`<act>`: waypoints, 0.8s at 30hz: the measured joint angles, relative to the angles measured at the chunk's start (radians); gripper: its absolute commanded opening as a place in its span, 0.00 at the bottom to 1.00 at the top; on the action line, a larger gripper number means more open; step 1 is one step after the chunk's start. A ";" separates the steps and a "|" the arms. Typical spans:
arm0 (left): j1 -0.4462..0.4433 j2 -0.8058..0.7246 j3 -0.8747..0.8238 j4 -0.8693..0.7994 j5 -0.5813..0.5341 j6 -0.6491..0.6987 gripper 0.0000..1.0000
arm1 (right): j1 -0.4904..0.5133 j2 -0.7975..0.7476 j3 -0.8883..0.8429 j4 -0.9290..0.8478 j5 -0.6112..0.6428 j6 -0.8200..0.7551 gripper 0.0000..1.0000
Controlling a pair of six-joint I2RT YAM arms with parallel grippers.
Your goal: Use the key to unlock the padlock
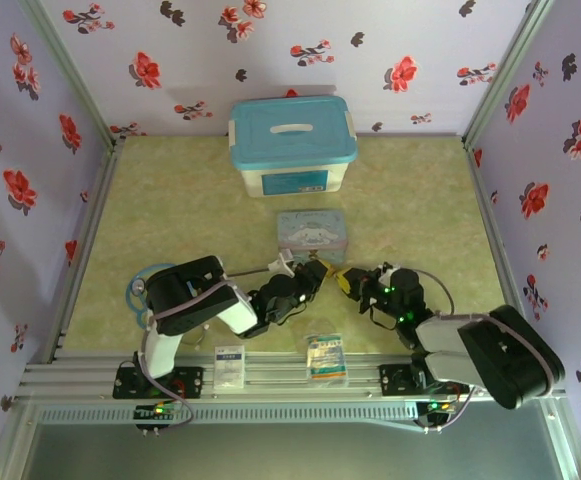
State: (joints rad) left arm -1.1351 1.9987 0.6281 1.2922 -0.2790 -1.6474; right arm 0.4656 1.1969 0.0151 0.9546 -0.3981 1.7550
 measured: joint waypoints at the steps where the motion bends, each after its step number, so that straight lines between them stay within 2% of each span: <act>1: 0.000 0.001 0.002 0.006 0.003 0.000 0.02 | 0.002 -0.027 -0.003 -0.019 0.012 0.010 0.00; 7: -0.004 0.002 0.019 0.023 0.011 0.003 0.04 | 0.024 -0.188 -0.006 -0.160 0.089 0.053 0.00; 9: -0.005 0.002 0.023 0.024 0.011 0.008 0.08 | 0.034 -0.217 -0.006 -0.187 0.113 0.065 0.00; 16: -0.009 0.020 0.025 0.032 0.011 0.006 0.00 | 0.057 -0.233 -0.006 -0.228 0.164 0.115 0.00; 18: -0.010 0.026 0.025 0.030 0.012 0.007 0.00 | 0.057 -0.222 -0.001 -0.244 0.158 0.099 0.08; 21: -0.011 0.027 0.021 0.013 0.015 0.008 0.00 | 0.054 -0.214 0.053 -0.347 0.129 -0.013 0.36; 24: -0.011 0.025 0.003 0.016 0.012 0.007 0.00 | 0.047 -0.224 0.170 -0.554 0.103 -0.198 0.42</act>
State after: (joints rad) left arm -1.1458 2.0239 0.6308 1.3079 -0.2672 -1.6402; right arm 0.5129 0.9726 0.1848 0.4007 -0.2951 1.5574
